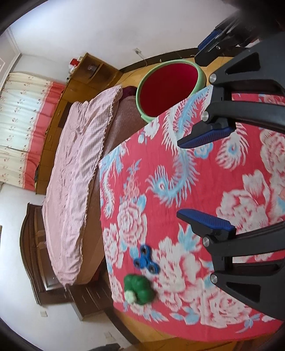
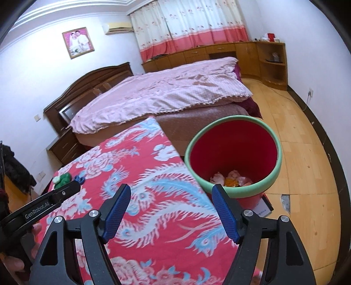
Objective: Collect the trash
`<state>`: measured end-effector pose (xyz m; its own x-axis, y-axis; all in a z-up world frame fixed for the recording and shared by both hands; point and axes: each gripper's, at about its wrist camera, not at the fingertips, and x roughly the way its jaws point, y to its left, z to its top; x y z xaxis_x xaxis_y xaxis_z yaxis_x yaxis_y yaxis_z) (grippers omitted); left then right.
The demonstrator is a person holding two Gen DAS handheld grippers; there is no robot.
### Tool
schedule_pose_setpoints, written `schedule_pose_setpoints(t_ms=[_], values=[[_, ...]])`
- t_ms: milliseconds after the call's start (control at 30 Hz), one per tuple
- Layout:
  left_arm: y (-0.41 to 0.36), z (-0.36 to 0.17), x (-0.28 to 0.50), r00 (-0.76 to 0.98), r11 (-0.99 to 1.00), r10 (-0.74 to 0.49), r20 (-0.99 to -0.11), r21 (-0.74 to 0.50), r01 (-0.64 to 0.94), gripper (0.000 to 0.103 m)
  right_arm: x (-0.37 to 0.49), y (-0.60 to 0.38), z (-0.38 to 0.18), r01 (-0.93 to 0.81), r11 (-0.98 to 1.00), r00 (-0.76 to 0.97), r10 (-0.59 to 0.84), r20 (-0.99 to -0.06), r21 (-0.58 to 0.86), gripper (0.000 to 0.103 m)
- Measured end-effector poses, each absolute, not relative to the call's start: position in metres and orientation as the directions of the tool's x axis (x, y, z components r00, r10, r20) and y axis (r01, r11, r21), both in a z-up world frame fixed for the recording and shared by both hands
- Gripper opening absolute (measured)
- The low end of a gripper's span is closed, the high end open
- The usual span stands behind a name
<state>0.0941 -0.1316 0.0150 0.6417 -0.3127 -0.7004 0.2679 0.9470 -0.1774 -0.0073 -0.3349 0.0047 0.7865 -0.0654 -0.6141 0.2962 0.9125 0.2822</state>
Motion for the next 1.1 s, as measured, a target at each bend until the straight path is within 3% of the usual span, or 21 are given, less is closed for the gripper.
schedule_pose_setpoints(t_ms=[1100], values=[[-0.070,0.039,0.041,0.754,0.986,-0.162,-0.637,-0.125,0.107,0.057,-0.036,-0.278,0.026,0.190,0.950,0.852,-0.035,-0.523,0.247,0.078]])
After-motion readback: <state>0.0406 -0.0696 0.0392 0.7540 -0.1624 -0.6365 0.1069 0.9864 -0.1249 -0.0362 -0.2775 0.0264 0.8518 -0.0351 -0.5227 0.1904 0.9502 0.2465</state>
